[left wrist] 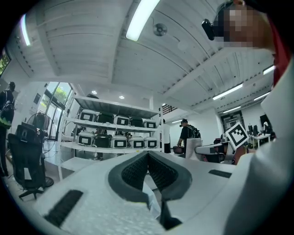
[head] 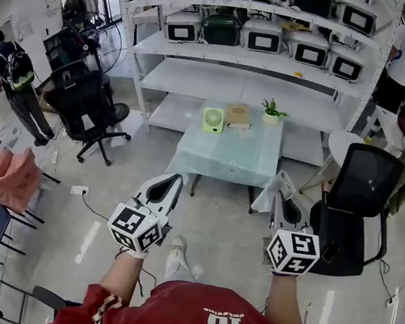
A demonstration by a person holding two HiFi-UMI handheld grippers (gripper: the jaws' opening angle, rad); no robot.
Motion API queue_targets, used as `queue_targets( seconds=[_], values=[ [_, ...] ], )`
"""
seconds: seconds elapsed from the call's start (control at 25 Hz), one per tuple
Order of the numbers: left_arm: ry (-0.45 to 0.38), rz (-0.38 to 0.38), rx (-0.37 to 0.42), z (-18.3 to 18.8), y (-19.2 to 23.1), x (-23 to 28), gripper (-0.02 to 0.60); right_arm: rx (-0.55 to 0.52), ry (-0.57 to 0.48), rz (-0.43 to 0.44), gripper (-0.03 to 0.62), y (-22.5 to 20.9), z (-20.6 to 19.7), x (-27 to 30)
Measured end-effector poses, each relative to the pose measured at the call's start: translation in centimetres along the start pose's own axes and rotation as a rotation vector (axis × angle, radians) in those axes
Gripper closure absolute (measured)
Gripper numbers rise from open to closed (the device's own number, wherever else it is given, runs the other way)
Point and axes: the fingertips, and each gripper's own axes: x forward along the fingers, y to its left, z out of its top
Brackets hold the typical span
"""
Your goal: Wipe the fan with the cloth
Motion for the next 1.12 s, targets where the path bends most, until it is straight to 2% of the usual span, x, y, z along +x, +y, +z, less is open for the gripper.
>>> queue_targets(
  seconds=[0.64, 1.12],
  values=[
    [-0.005, 0.017, -0.015, -1.1, 3.7, 0.3, 0.578, 0.018, -0.001, 0.039, 0.574, 2.1, -0.6, 3.7],
    [0.004, 0.060, -0.058, -2.3, 12.7, 3.9, 0.578, 0.019, 0.003, 0.077, 0.574, 3.9, 0.1, 13.3]
  ],
)
